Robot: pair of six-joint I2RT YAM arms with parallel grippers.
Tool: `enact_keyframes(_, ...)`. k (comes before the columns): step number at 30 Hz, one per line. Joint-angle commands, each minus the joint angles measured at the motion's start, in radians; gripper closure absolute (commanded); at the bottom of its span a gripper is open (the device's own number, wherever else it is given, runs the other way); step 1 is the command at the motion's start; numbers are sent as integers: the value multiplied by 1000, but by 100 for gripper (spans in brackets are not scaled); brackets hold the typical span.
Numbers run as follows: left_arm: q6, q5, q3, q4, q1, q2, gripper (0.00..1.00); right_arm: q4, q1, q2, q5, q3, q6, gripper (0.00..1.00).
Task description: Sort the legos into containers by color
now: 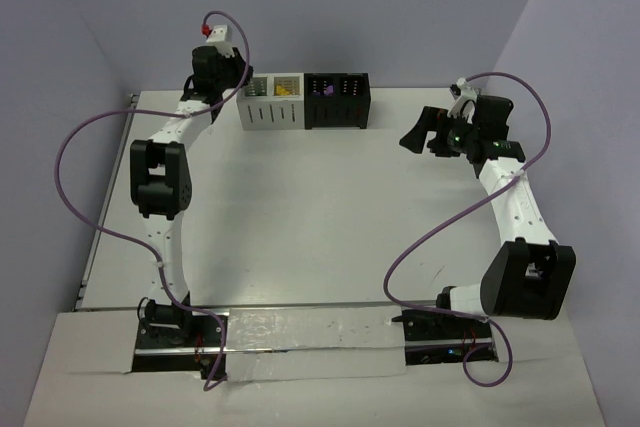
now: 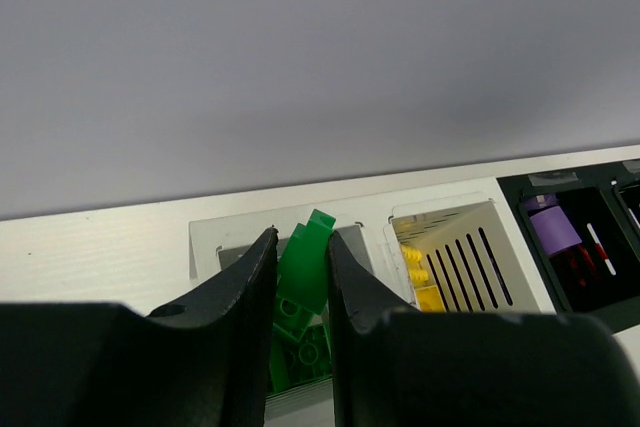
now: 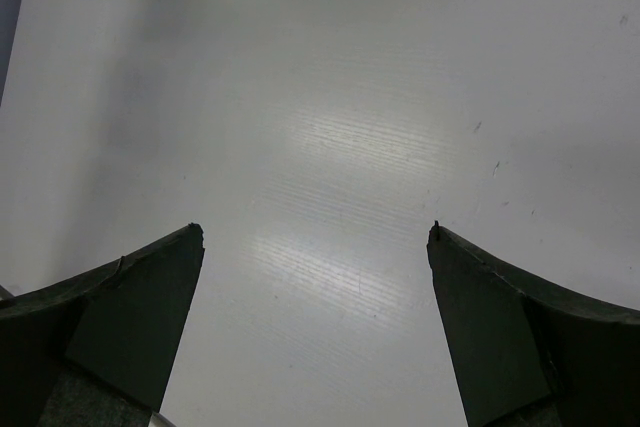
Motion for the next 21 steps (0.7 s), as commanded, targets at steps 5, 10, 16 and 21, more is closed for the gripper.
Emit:
enact_keyframes(5,-7,26,12,-27,-9,-19,86,38,-6,13,-18,-1,8,0)
enact_keyframes(10,-2,20,3,-37,-10,-20,75,35,-6,16,-23,5,4,0)
enact_keyframes(16,-4,24,3,-38,-10,-29,57,37,-6,25,-32,9,7,0)
enact_keyframes(21,2,25,3,-43,-15,-46,52,41,-6,22,-33,4,12,0)
